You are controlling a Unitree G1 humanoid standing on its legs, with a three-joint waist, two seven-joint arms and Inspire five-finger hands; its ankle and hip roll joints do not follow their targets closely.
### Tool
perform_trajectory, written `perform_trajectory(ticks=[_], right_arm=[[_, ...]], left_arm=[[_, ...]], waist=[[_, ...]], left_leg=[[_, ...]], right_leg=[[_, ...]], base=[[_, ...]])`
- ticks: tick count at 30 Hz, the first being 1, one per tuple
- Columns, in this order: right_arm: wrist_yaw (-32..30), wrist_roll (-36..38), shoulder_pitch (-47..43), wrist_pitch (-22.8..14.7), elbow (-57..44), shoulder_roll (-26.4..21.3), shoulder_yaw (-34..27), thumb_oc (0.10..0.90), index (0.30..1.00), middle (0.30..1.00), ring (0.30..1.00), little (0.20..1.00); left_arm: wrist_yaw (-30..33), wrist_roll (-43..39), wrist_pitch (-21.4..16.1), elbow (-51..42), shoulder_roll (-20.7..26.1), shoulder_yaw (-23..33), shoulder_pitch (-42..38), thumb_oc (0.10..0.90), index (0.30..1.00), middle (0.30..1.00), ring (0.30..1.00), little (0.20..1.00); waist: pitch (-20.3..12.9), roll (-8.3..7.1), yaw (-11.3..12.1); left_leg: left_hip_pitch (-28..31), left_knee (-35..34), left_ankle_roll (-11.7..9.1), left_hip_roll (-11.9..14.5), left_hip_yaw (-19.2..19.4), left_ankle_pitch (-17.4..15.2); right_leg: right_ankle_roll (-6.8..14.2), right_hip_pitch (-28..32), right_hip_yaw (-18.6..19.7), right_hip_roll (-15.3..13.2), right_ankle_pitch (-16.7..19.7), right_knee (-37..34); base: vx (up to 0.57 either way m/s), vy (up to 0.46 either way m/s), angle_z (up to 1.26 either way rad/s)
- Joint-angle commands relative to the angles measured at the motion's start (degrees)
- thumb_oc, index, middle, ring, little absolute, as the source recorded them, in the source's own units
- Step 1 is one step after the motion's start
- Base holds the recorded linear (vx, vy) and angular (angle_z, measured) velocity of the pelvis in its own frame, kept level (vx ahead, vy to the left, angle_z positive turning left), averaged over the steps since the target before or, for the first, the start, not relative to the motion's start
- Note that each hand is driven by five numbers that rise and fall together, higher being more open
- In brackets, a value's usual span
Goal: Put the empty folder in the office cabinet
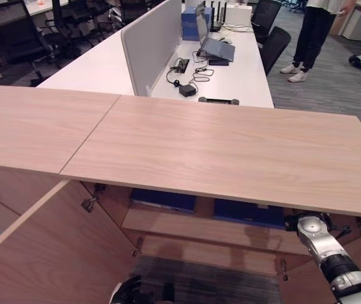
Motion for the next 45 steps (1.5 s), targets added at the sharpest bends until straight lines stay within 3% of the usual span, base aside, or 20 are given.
perform_trajectory(ticks=[1, 10, 19, 31, 37, 38, 40, 41, 44, 45], right_arm=[[-3.4, 0.1, -12.2, -3.8, 3.7, -2.4, -0.3, 0.400, 0.300, 0.300, 0.300, 0.300], [-2.7, -1.5, -18.1, -2.3, 13.7, -2.5, 3.0, 0.400, 0.300, 0.300, 0.300, 0.300], [-2.3, -3.0, -21.1, -0.9, 21.8, -0.1, 5.5, 0.400, 0.300, 0.300, 0.300, 0.300], [-2.0, -3.8, -19.0, -0.5, 22.9, 3.4, 6.5, 0.400, 0.300, 0.300, 0.300, 0.300], [-2.7, -2.5, -20.4, -0.5, 24.6, 4.0, 5.8, 0.400, 0.300, 0.300, 0.300, 0.300], [-3.2, -1.9, -21.2, -0.4, 24.9, 4.1, 5.4, 0.400, 0.300, 0.300, 0.300, 0.300], [-3.6, -1.6, -21.9, -0.5, 25.1, 3.9, 5.1, 0.400, 0.300, 0.300, 0.300, 0.300], [-4.1, -0.8, -23.0, -0.5, 25.6, 3.4, 4.6, 0.400, 0.300, 0.300, 0.300, 0.300], [-5.0, 0.4, -24.6, -0.8, 26.3, 2.6, 3.7, 0.400, 0.300, 0.300, 0.300, 0.300], [-4.2, 2.4, -24.9, -1.6, 26.4, -2.0, 2.3, 0.400, 0.300, 0.300, 0.300, 0.300]], left_arm=[[-1.2, 1.5, -2.8, -0.9, 0.9, -4.5, -3.6, 0.800, 0.900, 0.900, 0.900, 0.900], [-1.9, 2.1, -2.9, -1.8, 2.1, -6.4, -2.9, 0.800, 0.900, 0.900, 0.900, 0.900], [-2.5, 2.1, -3.2, -3.4, 3.0, -8.6, -3.2, 0.800, 0.900, 0.900, 0.900, 0.900], [-1.8, 1.8, -3.0, -3.8, 3.1, -9.5, -5.2, 0.800, 0.900, 0.900, 0.900, 0.900], [-1.5, 0.9, -3.1, -4.8, 3.5, -10.6, -7.2, 0.800, 0.900, 0.900, 0.900, 0.900], [-1.2, 0.4, -3.2, -5.1, 3.5, -11.0, -8.0, 0.800, 0.900, 0.900, 0.900, 0.900], [-1.0, 0.2, -3.2, -5.4, 3.6, -11.3, -8.5, 0.800, 0.900, 0.900, 0.900, 0.900], [-0.7, -0.2, -3.4, -5.7, 3.9, -11.7, -9.1, 0.800, 0.900, 0.900, 0.900, 0.900], [-0.5, -0.7, -3.6, -6.1, 4.1, -12.4, -9.9, 0.800, 0.900, 0.900, 0.900, 0.900], [-3.7, -1.4, -4.8, -5.4, 8.5, -10.9, -5.6, 0.800, 0.900, 0.900, 0.900, 0.900]], waist=[[0.5, -0.86, 2.0], [2.0, -1.01, 4.3], [4.6, 0.10, 7.2], [6.5, 1.05, 8.0], [8.6, 2.07, 8.7], [9.4, 2.37, 8.6], [10.1, 2.86, 9.0], [11.1, 3.19, 9.1], [12.4, 3.99, 9.4], [13.3, 5.23, 10.1]], left_leg=[[3.7, -0.2, -2.2, 1.1, -2.7, -6.8], [2.1, -0.2, -2.6, 1.4, -4.8, -5.8], [-0.9, -0.1, -3.0, 1.3, -8.0, -4.6], [-3.6, 0.1, -2.8, 1.4, -10.1, -3.8], [-5.7, 0.3, -2.8, 1.5, -11.3, -2.9], [-6.0, 0.2, -3.3, 1.9, -11.6, -3.9], [-7.1, 0.4, -2.9, 1.5, -11.8, -2.4], [-7.4, 0.3, -3.4, 2.0, -12.1, -3.3], [-8.7, 0.4, -3.4, 2.1, -12.4, -2.7], [-9.8, 0.4, -3.5, 1.9, -12.8, -2.1]], right_leg=[[2.9, -1.0, 0.1, -2.8, -5.7, 6.4], [2.6, -1.0, -1.8, -2.1, -6.4, 6.6], [2.1, -2.0, -4.5, -1.6, -7.7, 7.7], [1.8, -4.3, -5.9, -1.9, -8.7, 10.1], [1.7, -6.7, -6.5, -2.3, -9.2, 12.1], [2.0, -7.4, -5.8, -2.3, -11.0, 13.3], [1.6, -8.5, -6.7, -2.8, -9.6, 13.8], [2.0, -9.3, -6.1, -2.8, -11.5, 15.2], [2.0, -11.0, -6.3, -3.4, -11.7, 16.5], [2.1, -12.3, -6.5, -3.6, -11.7, 17.3]], base=[[0.00, -0.026, 0.04], [0.00, -0.030, 0.16], [-0.01, -0.023, 0.17], [-0.01, -0.005, 0.15], [-0.03, -0.014, 0.08], [-0.03, 0.000, 0.00], [-0.06, -0.003, 0.04], [0.02, -0.064, 0.06], [-0.05, -0.013, 0.04], [-0.07, 0.029, 0.02]])
